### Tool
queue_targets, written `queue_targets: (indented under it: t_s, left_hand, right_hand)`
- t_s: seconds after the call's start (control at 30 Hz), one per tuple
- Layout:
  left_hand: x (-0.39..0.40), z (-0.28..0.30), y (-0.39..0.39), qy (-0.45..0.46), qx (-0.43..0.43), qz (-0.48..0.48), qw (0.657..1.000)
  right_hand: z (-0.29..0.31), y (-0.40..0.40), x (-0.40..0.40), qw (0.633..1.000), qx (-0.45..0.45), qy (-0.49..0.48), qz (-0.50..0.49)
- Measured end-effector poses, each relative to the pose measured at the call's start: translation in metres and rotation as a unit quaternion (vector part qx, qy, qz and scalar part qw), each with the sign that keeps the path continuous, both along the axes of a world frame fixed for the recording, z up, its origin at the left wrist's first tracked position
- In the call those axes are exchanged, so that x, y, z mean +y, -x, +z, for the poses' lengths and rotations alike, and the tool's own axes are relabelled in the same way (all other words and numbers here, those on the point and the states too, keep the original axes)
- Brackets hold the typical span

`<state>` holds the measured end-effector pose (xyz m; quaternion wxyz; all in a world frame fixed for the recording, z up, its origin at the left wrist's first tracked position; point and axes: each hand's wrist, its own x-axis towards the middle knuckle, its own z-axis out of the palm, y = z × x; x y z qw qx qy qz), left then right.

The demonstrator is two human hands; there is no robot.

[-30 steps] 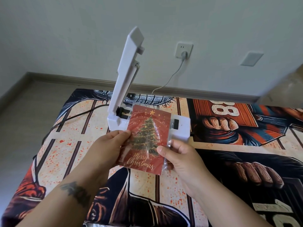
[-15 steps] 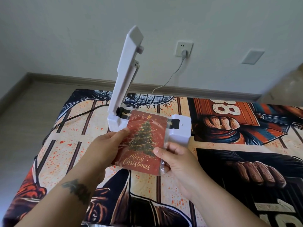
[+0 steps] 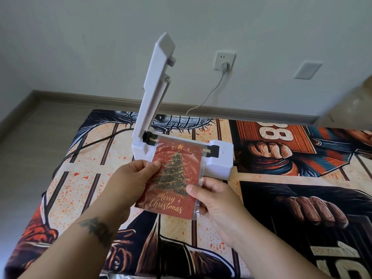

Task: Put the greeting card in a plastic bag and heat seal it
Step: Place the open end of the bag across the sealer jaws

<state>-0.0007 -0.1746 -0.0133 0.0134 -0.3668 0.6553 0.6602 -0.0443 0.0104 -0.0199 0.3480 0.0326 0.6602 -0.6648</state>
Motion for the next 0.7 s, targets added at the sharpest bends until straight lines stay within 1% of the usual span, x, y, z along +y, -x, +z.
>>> queue_targets:
  t_s: [0.27, 0.37, 0.43, 0.5, 0.6, 0.7]
  left_hand:
    - [-0.002, 0.000, -0.003, 0.003, 0.004, -0.006, 1.000]
    - [-0.002, 0.001, -0.003, -0.001, 0.002, -0.006, 1.000]
    - [-0.002, 0.001, -0.004, -0.007, 0.000, -0.005, 1.000]
    - [-0.001, 0.003, -0.004, -0.016, 0.000, -0.005, 1.000]
    - [-0.001, 0.004, -0.005, -0.026, 0.001, 0.000, 1.000]
    - [0.000, 0.006, -0.005, -0.027, 0.001, 0.004, 1.000]
  right_hand:
    - [-0.002, -0.002, 0.002, 1.000, -0.014, 0.000, -0.004]
    - [0.002, -0.004, 0.006, 0.999, 0.007, -0.045, -0.026]
    - [0.008, -0.003, 0.011, 0.990, 0.079, -0.105, -0.059]
    - [0.019, 0.002, 0.016, 0.968, 0.186, -0.141, -0.094]
    - [0.049, 0.020, 0.015, 0.938, 0.309, -0.088, -0.132]
    - [0.085, 0.042, 0.005, 0.897, 0.421, -0.065, -0.117]
